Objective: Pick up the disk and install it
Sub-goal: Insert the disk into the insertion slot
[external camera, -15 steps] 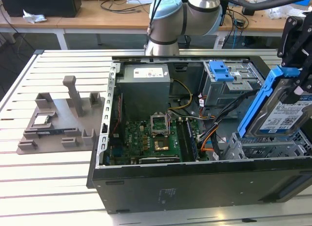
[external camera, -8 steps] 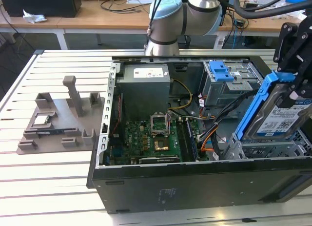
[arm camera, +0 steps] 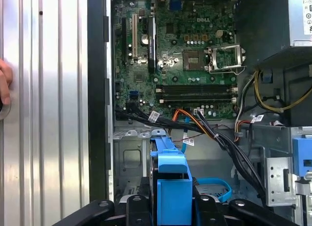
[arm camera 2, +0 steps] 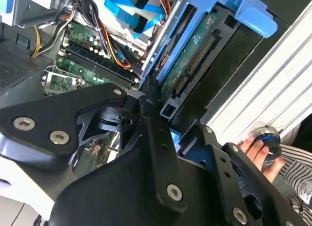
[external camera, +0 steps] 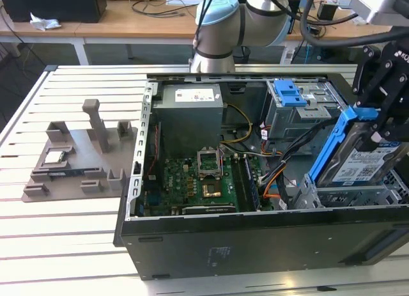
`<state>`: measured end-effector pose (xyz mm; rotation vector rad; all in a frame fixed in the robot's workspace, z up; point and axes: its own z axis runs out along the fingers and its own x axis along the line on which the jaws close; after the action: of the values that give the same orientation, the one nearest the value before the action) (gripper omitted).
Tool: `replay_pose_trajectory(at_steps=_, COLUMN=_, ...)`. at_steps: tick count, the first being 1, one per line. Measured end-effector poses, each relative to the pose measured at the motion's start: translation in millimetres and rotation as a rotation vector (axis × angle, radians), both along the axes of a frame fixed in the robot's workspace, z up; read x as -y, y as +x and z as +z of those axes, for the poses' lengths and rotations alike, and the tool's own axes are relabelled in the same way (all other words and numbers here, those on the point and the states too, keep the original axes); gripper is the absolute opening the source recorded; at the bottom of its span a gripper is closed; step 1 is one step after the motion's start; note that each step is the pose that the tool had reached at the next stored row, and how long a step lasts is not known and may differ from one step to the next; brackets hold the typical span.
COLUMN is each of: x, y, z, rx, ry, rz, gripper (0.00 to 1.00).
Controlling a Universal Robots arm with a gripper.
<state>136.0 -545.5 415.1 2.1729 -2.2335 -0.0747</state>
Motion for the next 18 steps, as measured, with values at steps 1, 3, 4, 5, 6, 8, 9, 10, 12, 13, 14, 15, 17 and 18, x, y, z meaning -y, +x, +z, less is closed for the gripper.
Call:
replay_pose_trajectory(at_steps=1, x=0.0, y=0.1, z=-1.8, rx=-0.0002, ry=0.0, rz=0.0, gripper=0.37)
replay_pose_trajectory(at_steps=3, x=0.0, y=0.2, z=-6.4, rx=-0.0006, ry=-0.0001, rz=0.0, gripper=0.37)
replay_pose_trajectory(at_steps=4, x=0.0, y=0.2, z=-9.4, rx=-0.0009, ry=-0.0002, rz=0.0, gripper=0.37)
replay_pose_trajectory(at_steps=5, x=0.0, y=0.2, z=-10.5, rx=-0.0009, ry=-0.0001, rz=0.0, gripper=0.37)
replay_pose_trajectory(at_steps=6, x=-0.1, y=0.2, z=-11.1, rx=-0.0009, ry=-0.0002, rz=0.0, gripper=0.37)
replay_pose_trajectory(at_steps=8, x=0.0, y=0.3, z=-11.1, rx=-0.0009, ry=-0.0002, rz=0.0, gripper=0.37)
replay_pose_trajectory(at_steps=9, x=0.0, y=0.3, z=-11.2, rx=-0.001, ry=-0.0001, rz=0.0, gripper=0.37)
replay_pose_trajectory(at_steps=10, x=0.0, y=0.3, z=-11.3, rx=-0.001, ry=-0.0001, rz=0.0, gripper=0.37)
replay_pose_trajectory(at_steps=12, x=0.0, y=0.3, z=-11.3, rx=-0.001, ry=-0.0001, rz=0.0, gripper=0.37)
replay_pose_trajectory(at_steps=13, x=0.0, y=0.3, z=-11.4, rx=-0.0009, ry=-0.0001, rz=0.0, gripper=0.37)
replay_pose_trajectory(at_steps=14, x=-0.1, y=0.2, z=-11.5, rx=-0.001, ry=0.0005, rz=0.0, gripper=0.37)
replay_pose_trajectory(at_steps=15, x=-0.1, y=0.2, z=-11.5, rx=-0.001, ry=0.0, rz=0.0, gripper=0.38)
replay_pose_trajectory(at_steps=17, x=0.0, y=0.3, z=-11.5, rx=-0.0009, ry=-0.0003, rz=0.0, gripper=0.44)
replay_pose_trajectory(at_steps=18, x=0.0, y=0.3, z=-11.6, rx=-0.001, ry=0.0, rz=0.0, gripper=0.44)
